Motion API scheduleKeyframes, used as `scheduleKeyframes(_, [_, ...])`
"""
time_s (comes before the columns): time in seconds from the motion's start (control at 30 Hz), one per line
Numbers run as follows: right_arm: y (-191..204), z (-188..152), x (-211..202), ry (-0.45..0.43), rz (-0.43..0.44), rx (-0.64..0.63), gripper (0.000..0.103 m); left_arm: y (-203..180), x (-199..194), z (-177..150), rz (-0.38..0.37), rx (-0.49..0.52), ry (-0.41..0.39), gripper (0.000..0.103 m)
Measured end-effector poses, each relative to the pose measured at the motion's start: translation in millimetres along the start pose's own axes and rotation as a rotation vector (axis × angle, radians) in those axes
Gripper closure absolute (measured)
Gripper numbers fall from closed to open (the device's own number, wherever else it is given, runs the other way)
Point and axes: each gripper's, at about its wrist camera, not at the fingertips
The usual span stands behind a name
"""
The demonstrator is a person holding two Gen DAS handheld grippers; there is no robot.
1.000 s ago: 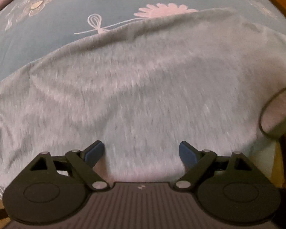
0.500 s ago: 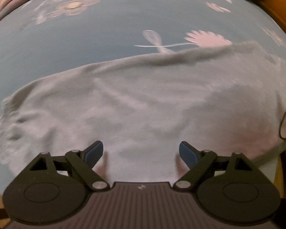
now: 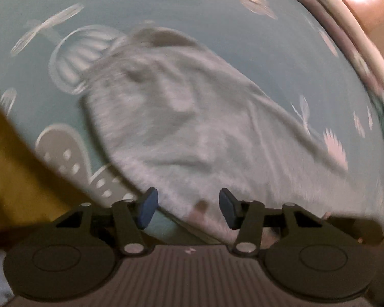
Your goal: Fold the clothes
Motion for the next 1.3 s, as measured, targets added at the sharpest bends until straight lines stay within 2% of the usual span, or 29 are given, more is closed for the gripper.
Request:
scheduleKeyframes(0.1, [10.3,4.6,15.2,0.062,-0.008,-0.088,0.075,12.6,4.1,-0.2,-0.026,-0.092,0.042,0.052])
scheduleKeyframes(0.13, [12.8,4.2,20.4,0.087,-0.024,-0.116,0.083,15.0,4.4,-1.3,-0.032,-0.104,0.050,0.052])
scheduleKeyframes(0.17, [13.5,4.1,23.9,0.105,-0.031,-0.128,0.087,16.8,4.6,-2.5,-0.038,-0.114,0.057,0.052])
scheduleKeyframes(0.3, [15.6,5.7,22.3,0.125,-0.033,-0.134,0.088,15.6,4.0,-9.0,-0.072,-0.120,0.081,0.052])
scheduleKeyframes(0.5, [21.1,-3.7,26.9,0.169,-0.086,-0.193,0.089,7.4,4.1,-13.3,-0.123,-0.118,0.097,0.050])
scheduleKeyframes(0.57, [22.2,-1.9,25.9,0.172,-0.094,-0.191,0.098,4.4,3.0,-13.4,-0.128,-0.102,0.100,0.050])
scheduleKeyframes(0.63, [21.5,0.3,21.8,0.165,-0.090,-0.179,0.100,3.0,0.7,-13.0,-0.135,-0.091,0.095,0.050])
scheduleKeyframes(0.9, [10.3,9.4,-12.1,0.098,-0.002,-0.049,0.100,-4.4,-10.0,-7.9,-0.147,-0.046,0.060,0.050])
scheduleKeyframes(1.03, [1.7,6.1,3.4,0.113,0.031,0.001,0.099,-8.2,-7.3,-8.2,-0.138,-0.026,0.062,0.049])
scheduleKeyframes(1.13, [-8.3,1.7,23.7,0.127,0.120,0.083,0.100,-13.0,-4.2,-8.5,-0.130,-0.002,0.074,0.049])
scheduleKeyframes(1.2, [-6.9,3.2,23.7,0.119,0.174,0.104,0.098,-20.7,-6.0,-6.7,-0.141,0.038,0.054,0.049])
scheduleKeyframes(1.3, [-5.3,4.0,5.7,0.072,0.170,0.117,0.090,-37.1,-3.8,-2.9,-0.168,0.135,0.006,0.046])
Point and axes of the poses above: each gripper's, at about its wrist camera, not at the fingertips, and x roughly the way its jaws point, y to its left, z to its top, and after that the axes turned 15 degrees about z, right-handed
